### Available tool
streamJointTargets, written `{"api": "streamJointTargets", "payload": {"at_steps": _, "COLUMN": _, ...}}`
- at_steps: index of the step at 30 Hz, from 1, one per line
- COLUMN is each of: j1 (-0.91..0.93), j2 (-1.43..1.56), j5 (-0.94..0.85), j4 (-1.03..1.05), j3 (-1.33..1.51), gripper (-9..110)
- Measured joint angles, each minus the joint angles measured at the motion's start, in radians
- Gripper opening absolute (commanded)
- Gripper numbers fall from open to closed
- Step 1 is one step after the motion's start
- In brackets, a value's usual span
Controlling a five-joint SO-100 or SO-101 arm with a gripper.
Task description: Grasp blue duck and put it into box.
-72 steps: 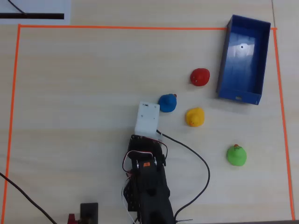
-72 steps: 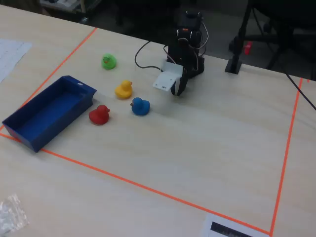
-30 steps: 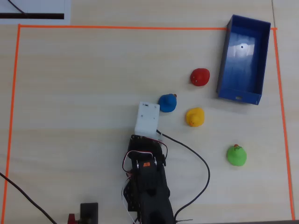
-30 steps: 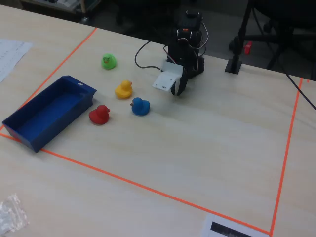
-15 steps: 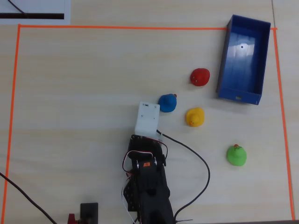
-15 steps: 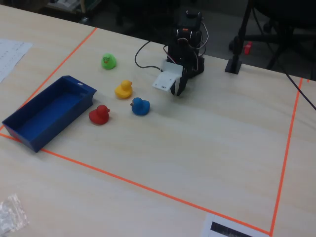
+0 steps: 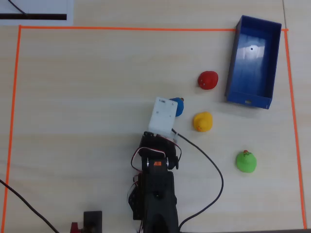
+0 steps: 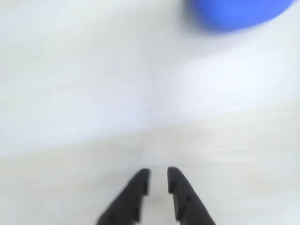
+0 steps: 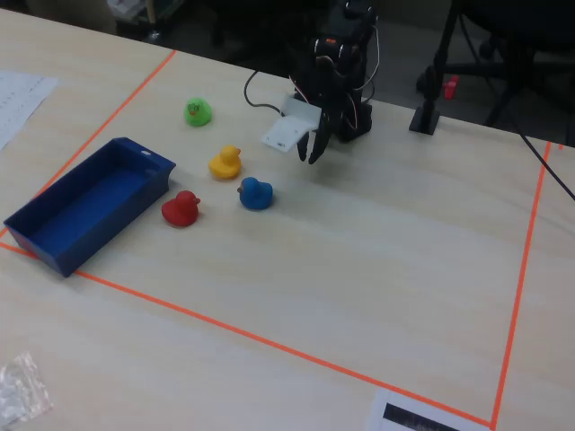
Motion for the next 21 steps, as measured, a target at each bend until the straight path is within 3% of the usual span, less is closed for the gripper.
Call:
{"api": "streamJointTargets", "payload": {"at_steps": 8, "j1": 0.278, "j2": -0.417, "j5": -0.186, "j4": -0.224, "j3": -0.457, "gripper": 38}}
{"api": "streamJointTargets", "payload": {"at_steps": 14, "j1": 0.405, "j2": -0.578, "j5": -0.259, "j4": -0.538, "j3": -0.299, "gripper": 38}}
{"api": "streamJointTargets", "payload": {"at_steps": 21, "j1": 0.420, "j2": -0.652, "j5": -0.270, "j4": -0.822, "j3": -0.077, "gripper": 38}}
